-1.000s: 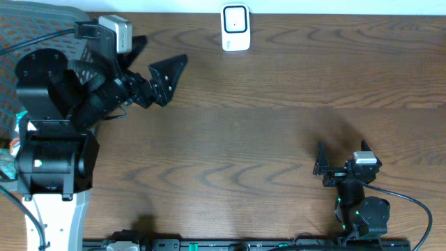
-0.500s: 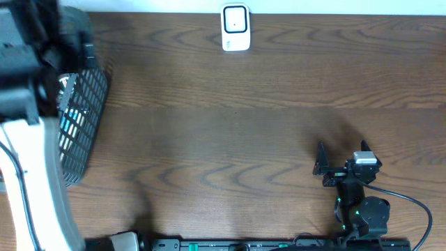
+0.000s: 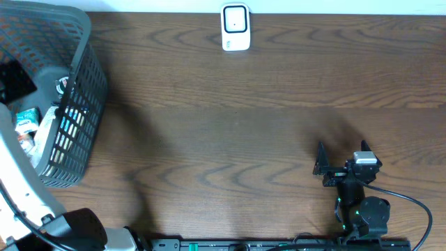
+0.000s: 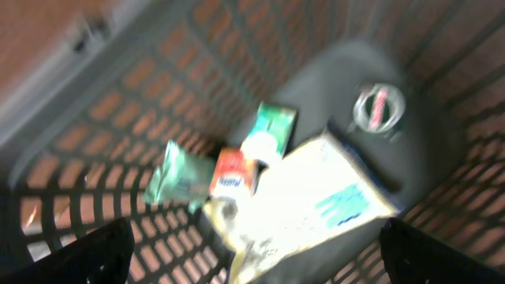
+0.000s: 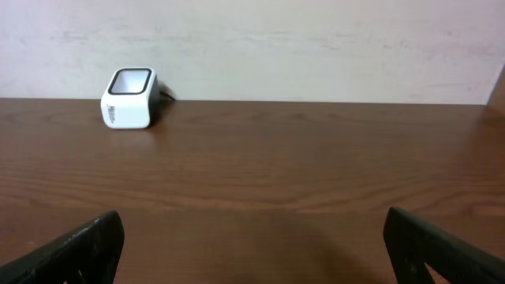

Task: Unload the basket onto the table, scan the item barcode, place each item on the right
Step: 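Raise the left gripper and move it over the grey basket, then reach into the basket and grasp a white snack bag with left gripper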

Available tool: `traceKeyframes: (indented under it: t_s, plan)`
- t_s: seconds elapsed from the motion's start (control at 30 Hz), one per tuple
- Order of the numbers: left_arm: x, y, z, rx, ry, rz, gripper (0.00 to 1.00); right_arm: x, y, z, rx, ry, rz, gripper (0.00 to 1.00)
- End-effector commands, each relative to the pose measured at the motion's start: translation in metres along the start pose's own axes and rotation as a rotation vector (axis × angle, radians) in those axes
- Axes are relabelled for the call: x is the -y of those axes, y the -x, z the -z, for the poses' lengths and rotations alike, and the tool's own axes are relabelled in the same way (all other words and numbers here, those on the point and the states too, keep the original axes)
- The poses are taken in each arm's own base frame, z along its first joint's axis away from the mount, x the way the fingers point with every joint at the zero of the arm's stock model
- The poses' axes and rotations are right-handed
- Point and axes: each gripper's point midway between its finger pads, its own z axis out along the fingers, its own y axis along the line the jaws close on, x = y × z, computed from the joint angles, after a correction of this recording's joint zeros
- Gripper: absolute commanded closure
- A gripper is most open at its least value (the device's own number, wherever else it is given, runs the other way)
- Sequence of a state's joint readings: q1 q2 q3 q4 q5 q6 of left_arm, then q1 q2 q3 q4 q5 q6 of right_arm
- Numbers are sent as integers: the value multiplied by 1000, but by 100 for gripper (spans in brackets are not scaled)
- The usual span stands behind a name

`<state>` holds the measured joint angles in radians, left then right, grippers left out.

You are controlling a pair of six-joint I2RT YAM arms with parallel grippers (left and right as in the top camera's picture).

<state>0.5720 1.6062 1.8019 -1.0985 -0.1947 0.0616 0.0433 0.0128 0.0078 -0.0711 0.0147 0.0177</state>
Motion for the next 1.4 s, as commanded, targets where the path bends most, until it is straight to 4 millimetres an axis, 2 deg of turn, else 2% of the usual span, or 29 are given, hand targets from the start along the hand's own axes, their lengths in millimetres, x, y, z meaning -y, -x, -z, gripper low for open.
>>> traceKeyframes:
  t_s: [0.0,0.07,0.1,0.13,0.23,0.33,0.4,0.53,0.77,0.83,0.93,1.07,1.1,1.13,1.17,1.2,1.33,1.37]
  plan:
    - [-11,-36,-42,-154,36,-40,2,-1,-1,0,-2,2,-10,1]
    - [-6,-58,-62,-235,-12,-95,2,-1,-1,0,-2,2,-11,1]
    - [-3,-63,-66,-251,-39,-110,2,-1,-1,0,-2,2,-11,1]
    - [9,-77,-76,-295,-122,-137,2,-1,-1,0,-2,2,-10,1]
    - [17,-102,-90,-371,-176,-135,2,-1,-1,0,-2,2,-11,1]
    - [21,-119,-106,-427,-182,-142,2,-1,-1,0,-2,3,-11,1]
    - [23,-124,-112,-441,-184,-144,2,-1,-1,0,-2,2,-10,1]
    - [20,-147,-132,-522,-145,-196,5,-1,-1,0,-2,2,-11,1]
    - [25,-164,-154,-585,-127,-249,4,-1,-1,0,-2,2,-11,1]
    - [24,-163,-159,-583,-93,-269,0,-1,-1,0,-2,2,-11,1]
    - [28,-154,-166,-541,-88,-274,2,-1,-1,0,-2,2,-11,1]
    - [32,-145,-174,-492,-93,-308,0,-1,-1,0,-2,2,-11,1]
    - [33,-145,-177,-493,-95,-316,12,-1,-1,0,-2,2,-11,1]
    - [34,-147,-180,-499,-96,-318,32,-1,-1,0,-2,2,-11,1]
    - [34,-149,-182,-506,-96,-319,40,-1,-1,0,-2,2,-11,1]
    - [35,-151,-185,-516,-98,-321,45,-1,-1,0,-2,2,-11,1]
    - [38,-163,-196,-559,-105,-329,46,-1,-1,0,-2,2,-11,1]
    - [38,-163,-196,-561,-105,-330,54,-1,-1,0,-2,2,-10,1]
